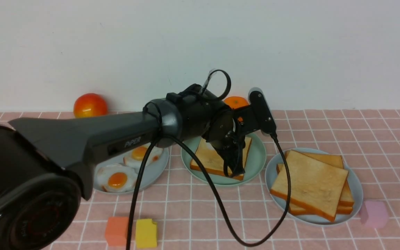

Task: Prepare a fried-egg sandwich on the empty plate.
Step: Use your left arm to place the cooked egg on the slice of bread in the middle, then grab a slice of bread with your right arm

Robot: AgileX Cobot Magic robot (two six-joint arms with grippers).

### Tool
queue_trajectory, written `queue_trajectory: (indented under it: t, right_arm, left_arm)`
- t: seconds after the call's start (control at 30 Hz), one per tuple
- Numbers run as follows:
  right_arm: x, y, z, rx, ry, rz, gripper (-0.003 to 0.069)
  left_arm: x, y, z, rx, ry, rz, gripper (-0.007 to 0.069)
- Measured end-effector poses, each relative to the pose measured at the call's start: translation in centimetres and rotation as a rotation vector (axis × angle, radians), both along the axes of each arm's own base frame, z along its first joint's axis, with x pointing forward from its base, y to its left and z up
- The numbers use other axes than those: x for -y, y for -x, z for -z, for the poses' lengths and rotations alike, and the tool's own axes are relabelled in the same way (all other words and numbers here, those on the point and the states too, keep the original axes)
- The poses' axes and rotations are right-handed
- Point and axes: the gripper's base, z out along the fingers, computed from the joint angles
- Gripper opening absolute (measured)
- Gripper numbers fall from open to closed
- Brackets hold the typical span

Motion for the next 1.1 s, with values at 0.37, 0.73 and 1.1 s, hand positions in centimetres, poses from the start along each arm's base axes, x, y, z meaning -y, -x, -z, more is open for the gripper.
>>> queue_trajectory:
  t: [0.37, 0.73, 1.1]
  right_arm:
    - [0.0, 0.0, 0.0, -0.002, -0.002, -0.001, 0.0032]
    - [0.0, 0.0, 0.0, -0.002, -0.003, -0.002, 0.0032]
    - [-2.7, -5.8, 1.6, -0.024, 0.23, 0.102, 0.0034]
  left_arm:
    - [-0.1, 0.3, 0.3, -0.053, 0.007, -0.024, 0.0167]
    - [-0.1, 0.9, -1.3, -0.1, 0.063, -0.053, 0.033]
    - [-4.3, 10.0, -18.4, -0.378, 0.464, -0.168, 0.0012]
